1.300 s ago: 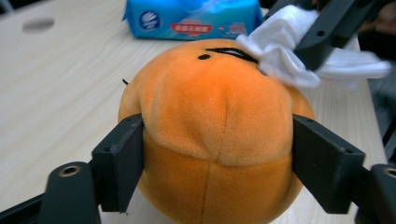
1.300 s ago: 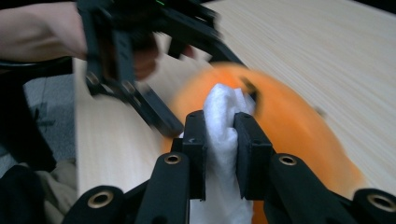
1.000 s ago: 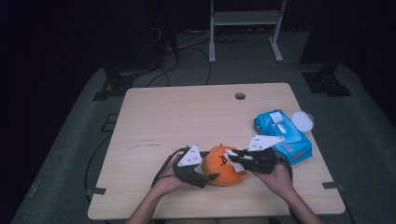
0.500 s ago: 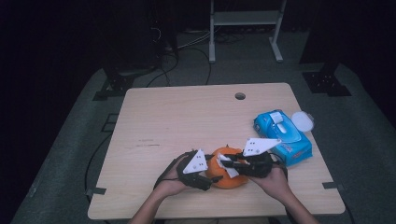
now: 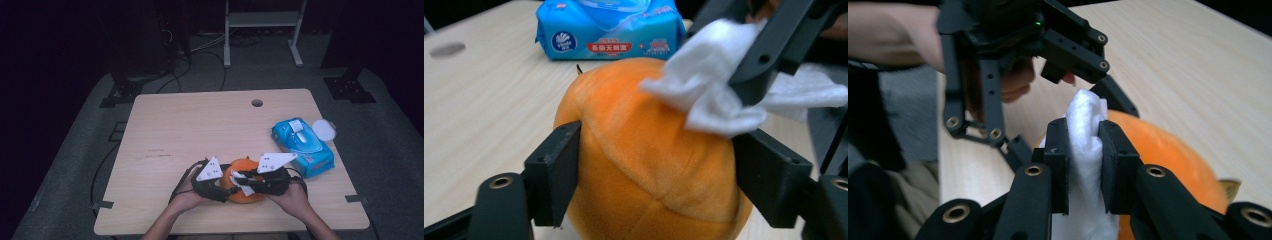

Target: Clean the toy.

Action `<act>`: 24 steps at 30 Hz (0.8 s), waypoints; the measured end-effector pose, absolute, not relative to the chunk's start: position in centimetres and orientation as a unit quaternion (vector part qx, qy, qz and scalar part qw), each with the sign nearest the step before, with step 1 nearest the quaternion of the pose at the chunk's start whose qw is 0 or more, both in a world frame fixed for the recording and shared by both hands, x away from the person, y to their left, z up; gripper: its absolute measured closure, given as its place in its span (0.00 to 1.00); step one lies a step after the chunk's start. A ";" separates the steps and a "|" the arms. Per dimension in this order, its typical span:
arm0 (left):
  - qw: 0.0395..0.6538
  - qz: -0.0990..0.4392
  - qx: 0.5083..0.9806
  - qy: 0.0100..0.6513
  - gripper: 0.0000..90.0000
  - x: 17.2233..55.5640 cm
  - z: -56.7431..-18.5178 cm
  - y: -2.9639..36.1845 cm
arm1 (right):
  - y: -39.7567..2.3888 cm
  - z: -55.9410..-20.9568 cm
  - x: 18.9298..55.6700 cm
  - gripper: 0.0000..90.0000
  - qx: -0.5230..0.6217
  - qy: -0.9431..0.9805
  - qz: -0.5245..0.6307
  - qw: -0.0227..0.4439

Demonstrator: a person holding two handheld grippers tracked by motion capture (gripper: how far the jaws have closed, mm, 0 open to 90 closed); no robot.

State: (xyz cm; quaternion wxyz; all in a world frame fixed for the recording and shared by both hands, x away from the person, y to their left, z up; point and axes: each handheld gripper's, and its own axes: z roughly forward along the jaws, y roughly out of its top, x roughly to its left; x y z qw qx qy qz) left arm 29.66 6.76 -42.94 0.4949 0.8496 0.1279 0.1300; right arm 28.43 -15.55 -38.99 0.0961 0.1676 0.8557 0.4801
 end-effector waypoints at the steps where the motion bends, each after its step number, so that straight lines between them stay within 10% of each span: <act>1: 0.492 0.135 0.851 0.124 0.30 29.5 -42.9 6.7 | -15.4 -38.9 28.4 0.84 0.167 0.858 0.475 0.103; 24: 0.479 0.155 0.859 0.091 0.31 28.8 -43.4 6.6 | -18.6 -39.8 29.8 0.84 0.214 0.856 0.444 0.155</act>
